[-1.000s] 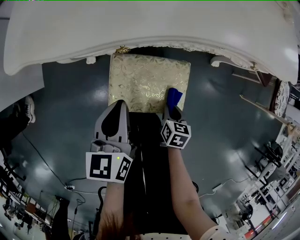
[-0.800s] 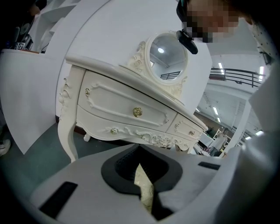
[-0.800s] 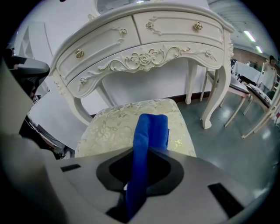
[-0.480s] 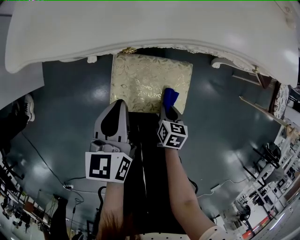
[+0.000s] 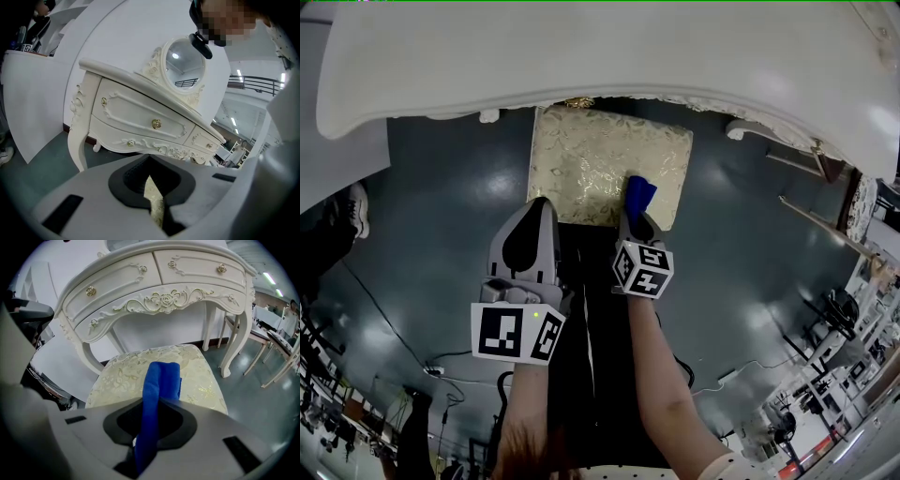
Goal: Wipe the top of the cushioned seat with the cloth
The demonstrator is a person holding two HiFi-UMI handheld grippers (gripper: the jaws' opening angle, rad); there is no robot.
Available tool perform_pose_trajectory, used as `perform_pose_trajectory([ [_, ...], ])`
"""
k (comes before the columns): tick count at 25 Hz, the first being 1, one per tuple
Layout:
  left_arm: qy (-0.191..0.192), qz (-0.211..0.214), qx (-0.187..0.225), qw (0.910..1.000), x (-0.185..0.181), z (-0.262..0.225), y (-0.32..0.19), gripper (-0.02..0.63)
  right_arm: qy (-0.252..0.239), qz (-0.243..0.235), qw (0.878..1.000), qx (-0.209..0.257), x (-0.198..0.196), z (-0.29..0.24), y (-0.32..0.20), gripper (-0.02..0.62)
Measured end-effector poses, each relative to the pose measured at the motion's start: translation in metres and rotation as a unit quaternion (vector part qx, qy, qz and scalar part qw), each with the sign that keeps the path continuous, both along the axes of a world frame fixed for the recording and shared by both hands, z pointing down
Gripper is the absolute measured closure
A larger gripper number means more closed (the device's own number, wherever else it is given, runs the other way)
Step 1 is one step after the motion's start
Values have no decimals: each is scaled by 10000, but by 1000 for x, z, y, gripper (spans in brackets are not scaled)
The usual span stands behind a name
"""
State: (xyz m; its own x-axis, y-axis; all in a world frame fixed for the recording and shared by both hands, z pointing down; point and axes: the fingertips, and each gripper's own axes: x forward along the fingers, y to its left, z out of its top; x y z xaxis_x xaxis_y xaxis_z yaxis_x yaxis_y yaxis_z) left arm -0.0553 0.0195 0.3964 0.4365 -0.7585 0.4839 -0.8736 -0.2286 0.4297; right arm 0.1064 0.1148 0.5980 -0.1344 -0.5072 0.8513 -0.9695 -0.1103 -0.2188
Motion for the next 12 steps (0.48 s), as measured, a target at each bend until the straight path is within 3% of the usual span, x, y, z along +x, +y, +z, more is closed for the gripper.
perform_pose_trajectory([
  [12,33,-122,-4,9999,-17,0,-3,607,-42,-43,10000,6,-19,-1,-6,534],
])
